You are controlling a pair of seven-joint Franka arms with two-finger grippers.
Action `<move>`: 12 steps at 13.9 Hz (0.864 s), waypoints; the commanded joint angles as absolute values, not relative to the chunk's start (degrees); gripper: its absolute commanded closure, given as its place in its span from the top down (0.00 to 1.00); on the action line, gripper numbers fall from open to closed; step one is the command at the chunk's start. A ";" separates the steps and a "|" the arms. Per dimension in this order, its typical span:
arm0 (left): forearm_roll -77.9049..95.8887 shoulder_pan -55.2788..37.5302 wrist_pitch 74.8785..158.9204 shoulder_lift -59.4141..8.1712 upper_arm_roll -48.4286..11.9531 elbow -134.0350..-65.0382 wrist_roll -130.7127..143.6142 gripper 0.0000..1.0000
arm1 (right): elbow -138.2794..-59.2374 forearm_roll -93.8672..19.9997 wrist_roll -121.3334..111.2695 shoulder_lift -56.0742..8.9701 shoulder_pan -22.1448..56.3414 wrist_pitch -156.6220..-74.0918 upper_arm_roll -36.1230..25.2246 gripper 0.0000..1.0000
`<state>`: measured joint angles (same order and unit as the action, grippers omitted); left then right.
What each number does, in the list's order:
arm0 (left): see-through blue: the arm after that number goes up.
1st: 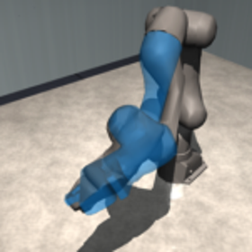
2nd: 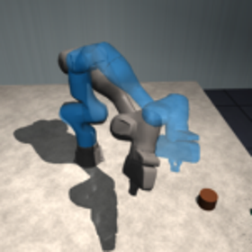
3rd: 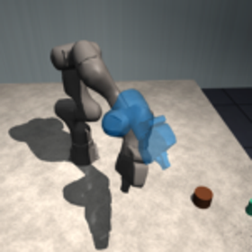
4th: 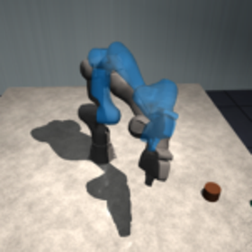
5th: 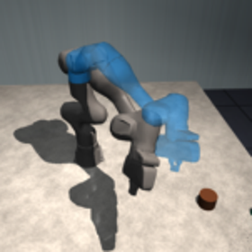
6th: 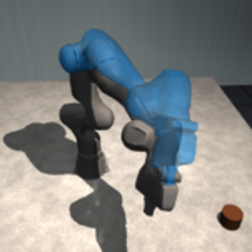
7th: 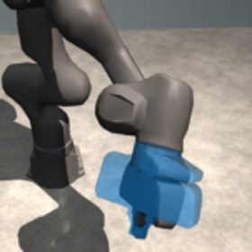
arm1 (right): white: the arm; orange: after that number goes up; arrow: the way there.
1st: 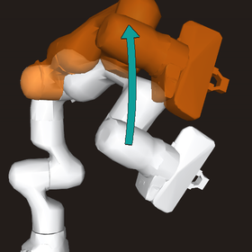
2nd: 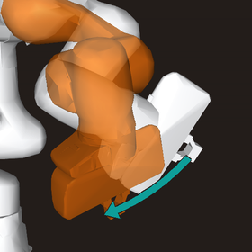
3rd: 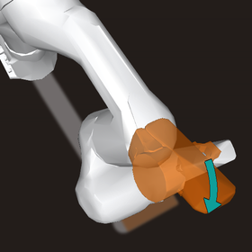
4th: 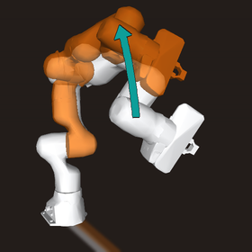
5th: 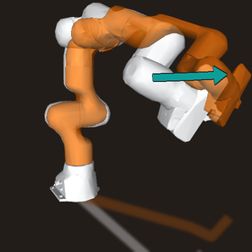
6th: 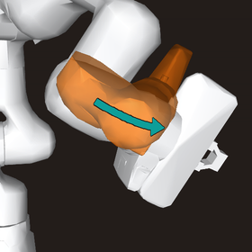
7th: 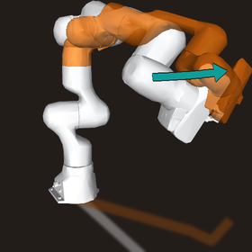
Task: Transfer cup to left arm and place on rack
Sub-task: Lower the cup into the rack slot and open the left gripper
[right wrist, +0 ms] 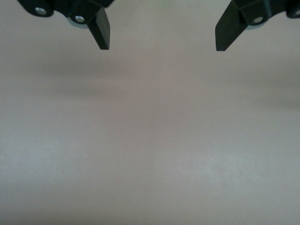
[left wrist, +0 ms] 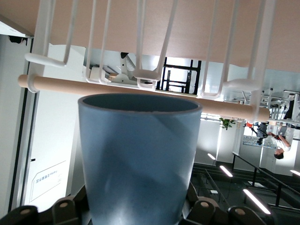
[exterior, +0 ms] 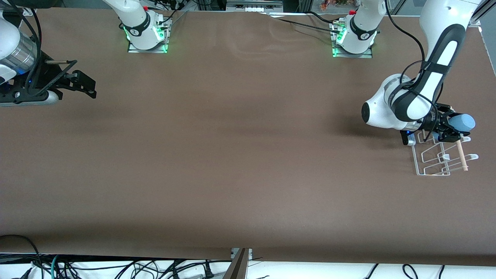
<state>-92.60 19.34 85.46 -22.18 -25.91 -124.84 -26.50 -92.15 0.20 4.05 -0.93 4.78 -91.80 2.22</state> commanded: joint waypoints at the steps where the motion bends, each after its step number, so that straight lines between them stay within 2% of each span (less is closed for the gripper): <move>1: -94.48 19.95 85.52 -22.94 -26.10 -124.72 -24.88 0.00 | -90.44 -0.62 4.13 -1.49 4.83 -90.53 2.11 0.99; 10: -96.06 20.04 85.43 -25.14 -25.75 -124.72 -23.29 0.00 | -90.44 -0.62 4.22 -1.49 4.83 -90.70 2.11 0.99; 11: -96.06 20.04 85.43 -25.22 -25.75 -124.72 -23.29 0.32 | -90.44 -0.62 4.22 -1.49 4.83 -90.79 2.11 0.99; 12: -96.06 20.04 85.43 -25.14 -25.75 -124.72 -23.20 0.99 | -90.44 -0.62 4.22 -1.49 4.75 -90.79 2.11 0.99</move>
<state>-94.33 19.53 85.49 -25.07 -25.58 -124.84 -23.86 -92.13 0.20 4.05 -0.93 4.78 -91.80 2.22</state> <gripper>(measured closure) 0.260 0.004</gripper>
